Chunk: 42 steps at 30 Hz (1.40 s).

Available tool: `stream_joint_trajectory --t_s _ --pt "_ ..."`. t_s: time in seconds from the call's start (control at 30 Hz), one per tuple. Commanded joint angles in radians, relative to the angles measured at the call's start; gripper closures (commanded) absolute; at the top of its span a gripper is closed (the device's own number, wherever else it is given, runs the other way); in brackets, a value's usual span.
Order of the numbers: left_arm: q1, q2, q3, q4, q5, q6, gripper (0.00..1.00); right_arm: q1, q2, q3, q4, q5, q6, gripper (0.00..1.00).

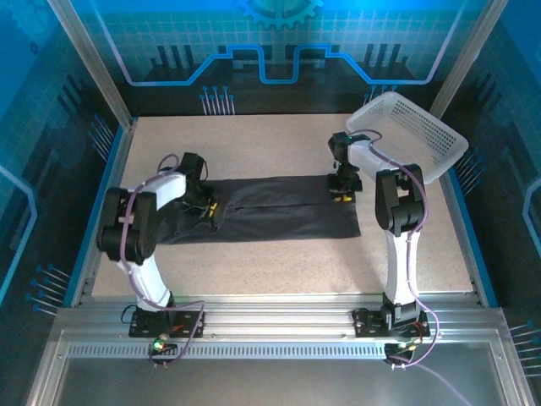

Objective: Fold and stack the t-shirts

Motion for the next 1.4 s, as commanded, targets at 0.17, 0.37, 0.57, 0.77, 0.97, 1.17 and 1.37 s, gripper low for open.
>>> stream_joint_trajectory --t_s 0.17,0.37,0.57,0.77,0.97,1.17,1.37 --pt "-0.073 0.256 0.39 -0.097 -0.015 0.034 0.79 0.117 -0.207 -0.342 -0.006 -0.018 0.188 0.73" --pt "-0.143 0.492 0.723 -0.096 0.057 0.122 0.74 0.218 -0.392 -0.621 0.098 -0.109 0.409 0.73" --pt "-0.208 0.703 1.061 -0.179 0.122 0.145 0.76 0.35 -0.444 -0.688 0.156 -0.155 0.579 0.73" --pt "-0.208 0.591 0.981 -0.21 0.029 0.228 0.63 0.35 -0.518 -0.756 0.2 -0.184 0.725 0.73" --pt "-0.143 0.398 0.778 -0.222 -0.054 0.307 0.59 0.345 -0.562 -0.743 0.191 -0.25 0.712 0.71" --pt "-0.059 0.382 0.669 -0.182 0.021 0.35 0.65 0.318 -0.588 -0.713 0.154 -0.243 0.668 0.71" --pt "-0.043 0.335 0.674 -0.184 -0.017 0.338 0.73 0.315 -0.63 -0.656 0.115 -0.186 0.608 0.71"
